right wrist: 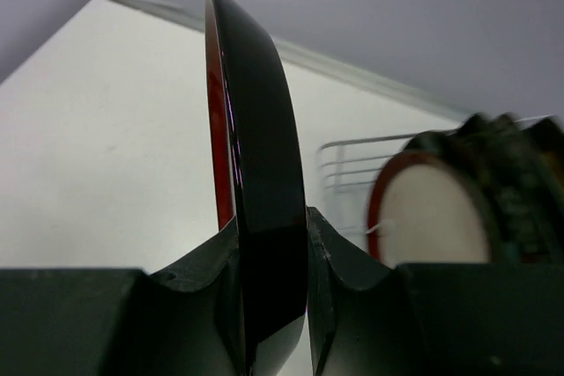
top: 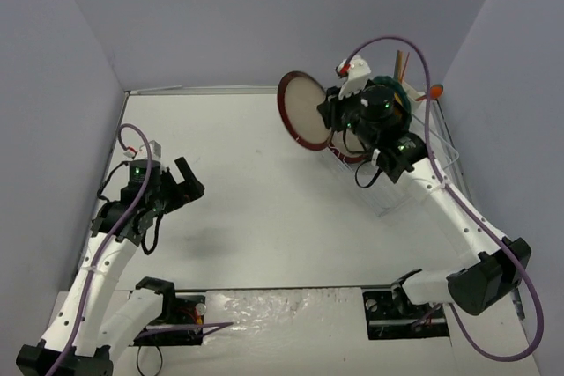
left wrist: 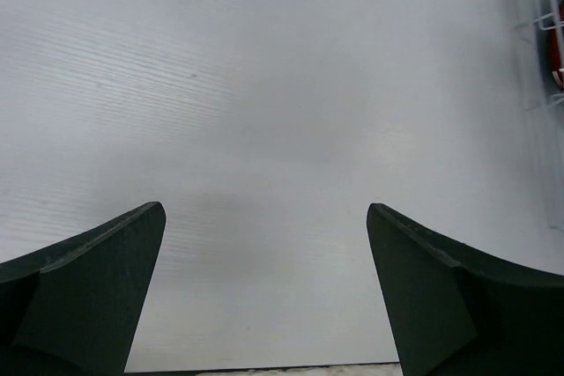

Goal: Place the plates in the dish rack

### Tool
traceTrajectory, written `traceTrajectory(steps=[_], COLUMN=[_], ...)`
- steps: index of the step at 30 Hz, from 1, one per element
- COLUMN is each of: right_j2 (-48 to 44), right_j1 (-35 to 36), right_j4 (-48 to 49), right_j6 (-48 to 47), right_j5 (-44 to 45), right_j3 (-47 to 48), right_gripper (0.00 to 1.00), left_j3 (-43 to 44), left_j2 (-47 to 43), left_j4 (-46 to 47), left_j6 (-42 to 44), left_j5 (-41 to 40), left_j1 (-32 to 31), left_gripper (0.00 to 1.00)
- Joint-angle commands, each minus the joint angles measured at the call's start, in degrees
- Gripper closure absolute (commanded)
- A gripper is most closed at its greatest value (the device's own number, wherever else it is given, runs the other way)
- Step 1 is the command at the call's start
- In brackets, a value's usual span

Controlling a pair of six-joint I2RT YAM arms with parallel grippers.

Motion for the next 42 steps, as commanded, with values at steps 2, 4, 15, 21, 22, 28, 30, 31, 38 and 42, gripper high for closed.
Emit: traceTrajectory(steps=[2, 4, 15, 21, 22, 28, 30, 31, 38, 42], right_j2=[-2.0, -1.2, 5.1, 7.7, 8.1, 10.8, 11.7, 12.0, 13.7, 14.6], right_j1=[-5.5, -7.0, -10.0, -10.8, -11.0, -11.5, -11.5, -11.5, -11.6, -11.7], right_j4=[-0.6, -0.9, -0.8, 0.2, 0.5, 1.8, 2.6, 3.0, 5.6, 5.7], right_j6=[-20.7, -23.0, -30.4, -31.2, -31.1, -29.3, -28.4, -27.9, -25.0, -23.6], right_j5=[1.8, 1.8, 4.4, 4.4, 4.3, 3.2, 2.7, 2.4, 3.1, 3.3], right_j3=[7.8, 8.3, 7.3, 5.0, 4.4, 1.6, 0.9, 0.5, -0.9, -0.9], right_gripper=[1.0, 1.0, 1.0, 1.0, 1.0, 1.0, 1.0, 1.0, 0.92, 0.8], left_j3=[2.2, 1.1, -3.7, -3.7, -3.7, -4.0, -3.9, -3.8, -3.9, -3.7], left_j2=[-5.6, -7.5, -10.4, -9.7, -9.9, -10.0, -9.7, -9.6, -9.9, -9.7], left_j4=[-2.3, -1.2, 3.0, 3.2, 3.1, 3.3, 3.2, 3.2, 3.4, 3.4], left_j6=[12.7, 13.7, 15.9, 15.6, 15.6, 15.4, 15.5, 15.5, 15.6, 15.9], left_j5=[-11.1, -12.2, -13.7, -13.4, -13.5, -13.6, -13.5, -13.5, -13.6, -13.7], left_j1=[0.3, 0.3, 0.3, 0.4, 0.4, 0.4, 0.4, 0.4, 0.4, 0.5], left_gripper=[0.03, 0.03, 0.03, 0.03, 0.03, 0.03, 0.03, 0.03, 0.03, 0.03])
